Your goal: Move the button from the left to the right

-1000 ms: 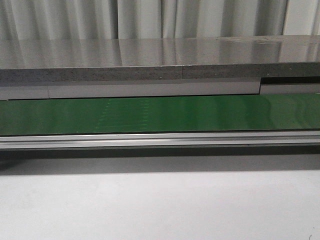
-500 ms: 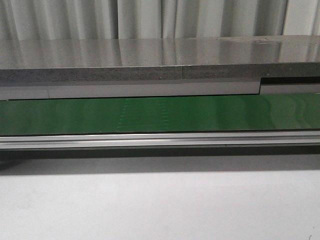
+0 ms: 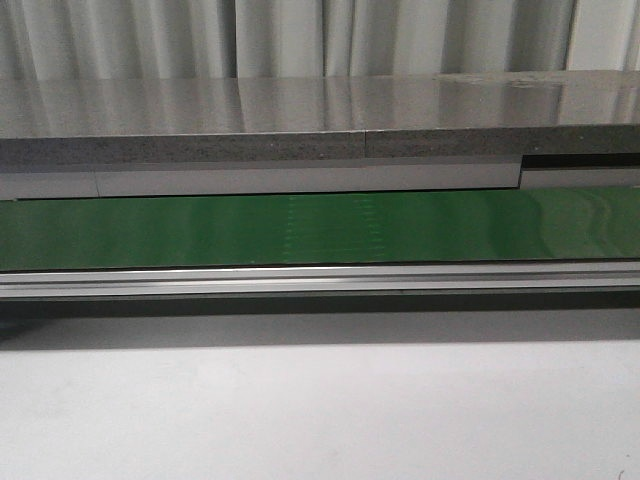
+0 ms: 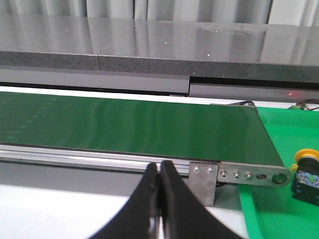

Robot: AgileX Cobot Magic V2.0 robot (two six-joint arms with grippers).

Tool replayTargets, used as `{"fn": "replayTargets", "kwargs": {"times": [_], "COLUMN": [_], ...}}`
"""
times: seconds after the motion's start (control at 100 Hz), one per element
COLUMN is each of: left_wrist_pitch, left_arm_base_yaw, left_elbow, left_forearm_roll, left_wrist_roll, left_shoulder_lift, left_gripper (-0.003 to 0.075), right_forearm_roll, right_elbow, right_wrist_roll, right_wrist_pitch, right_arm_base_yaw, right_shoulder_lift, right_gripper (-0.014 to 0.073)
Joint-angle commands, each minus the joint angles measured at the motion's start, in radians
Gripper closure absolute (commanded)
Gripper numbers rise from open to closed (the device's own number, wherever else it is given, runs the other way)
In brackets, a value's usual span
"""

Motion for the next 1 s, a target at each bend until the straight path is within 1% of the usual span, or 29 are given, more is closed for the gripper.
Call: {"fn": "replayTargets", "kwargs": {"times": [0.0, 0.54, 0.7, 0.77, 0.84, 0.88, 0.93, 0.99], "left_wrist_pitch": [-0.084, -0.084, -0.089, -0.089, -0.095, -0.1, -0.1, -0.1], "left_arm_base_yaw": [-0.002, -0.002, -0.002, -0.002, 0.008, 0.023, 0.054, 0.088], "left_elbow": [-0.028, -0.028, -0.028, -0.024, -0.007, 0.006, 0.028, 0.06], "left_forearm_roll": [-0.011, -0.011, 0.134, 0.159, 0.196, 0.225, 0.241, 0.243], "left_wrist_roll": [-0.003, -0.003, -0.003, -0.003, -0.036, -0.085, -0.144, -0.178], "left_shoulder_lift": [0.009, 0.009, 0.002, -0.013, -0.032, -0.043, -0.061, -0.084], "left_gripper": [0.0741, 0.0741, 0.0741, 0.0741, 0.0741, 0.0741, 0.0741, 0.0741], "right_forearm_roll": [0.0, 0.0, 0.0, 0.0, 0.0, 0.0, 0.0, 0.0], "right_elbow": [-0.015, -0.015, -0.015, -0.015, -0.015, -0.015, -0.015, -0.015], "right_wrist_roll": [0.002, 0.002, 0.002, 0.002, 0.002, 0.002, 0.002, 0.002], "right_wrist_pitch": [-0.093, -0.093, -0.093, -0.093, -0.093, -0.093, -0.093, -0.093], "right_arm_base_yaw": [0.0, 0.0, 0.0, 0.0, 0.0, 0.0, 0.0, 0.0], "right_shoulder_lift": [-0.021, -0.021, -0.021, -0.021, -0.021, -0.021, -0.021, -0.021], "right_gripper": [0.0661, 0.0661, 0.0661, 0.0661, 0.0661, 0.0661, 0.0661, 0.0661]}}
